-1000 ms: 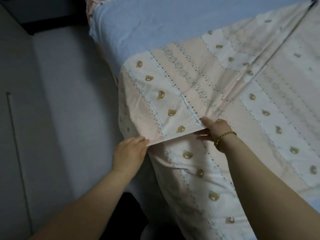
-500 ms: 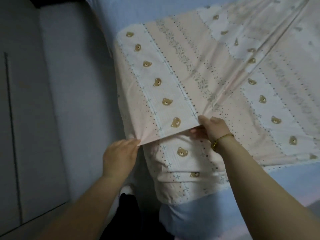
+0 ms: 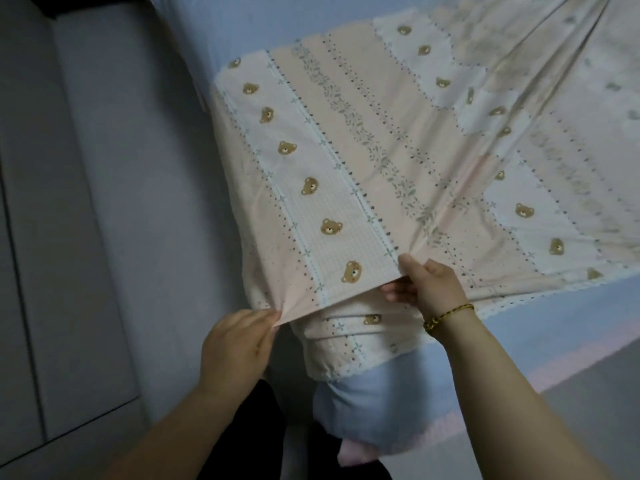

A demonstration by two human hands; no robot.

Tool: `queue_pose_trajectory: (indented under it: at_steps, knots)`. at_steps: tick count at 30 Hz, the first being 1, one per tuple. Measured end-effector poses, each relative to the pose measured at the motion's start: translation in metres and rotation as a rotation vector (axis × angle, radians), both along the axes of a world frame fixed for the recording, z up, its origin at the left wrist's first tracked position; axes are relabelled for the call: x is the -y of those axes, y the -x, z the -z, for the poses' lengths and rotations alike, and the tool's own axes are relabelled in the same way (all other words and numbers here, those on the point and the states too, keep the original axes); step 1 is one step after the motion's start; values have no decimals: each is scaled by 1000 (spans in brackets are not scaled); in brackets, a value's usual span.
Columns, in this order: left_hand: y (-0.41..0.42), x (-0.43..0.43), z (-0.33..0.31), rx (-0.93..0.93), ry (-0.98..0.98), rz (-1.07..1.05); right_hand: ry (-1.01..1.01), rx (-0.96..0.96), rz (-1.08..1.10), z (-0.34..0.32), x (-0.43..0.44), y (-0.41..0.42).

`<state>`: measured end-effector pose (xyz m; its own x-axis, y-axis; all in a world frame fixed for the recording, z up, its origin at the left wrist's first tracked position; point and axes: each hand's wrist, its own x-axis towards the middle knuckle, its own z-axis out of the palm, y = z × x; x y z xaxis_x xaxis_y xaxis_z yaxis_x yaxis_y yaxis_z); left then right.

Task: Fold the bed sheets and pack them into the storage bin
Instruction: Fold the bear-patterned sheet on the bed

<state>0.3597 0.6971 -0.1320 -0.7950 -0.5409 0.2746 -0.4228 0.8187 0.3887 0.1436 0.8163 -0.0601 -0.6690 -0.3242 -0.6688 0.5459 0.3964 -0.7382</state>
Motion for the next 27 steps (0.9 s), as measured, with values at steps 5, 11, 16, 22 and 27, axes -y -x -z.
queue_pose_trajectory:
  at_steps: [5,11,16,22,27]
  knots:
    - [6,-58,16,146,-84,-102,-75,-97,-93,22,-41,-9]
    - [35,-140,22,102,-125,-95,-158,-205,-44,24,-115,-23]
    - [63,-137,20,0,29,-215,-2,241,140,24,-116,-18]
    - [70,-128,8,78,52,-151,-32,230,209,25,-83,-20]
    - [33,-157,-1,14,11,-119,-193,-85,43,27,-117,-47]
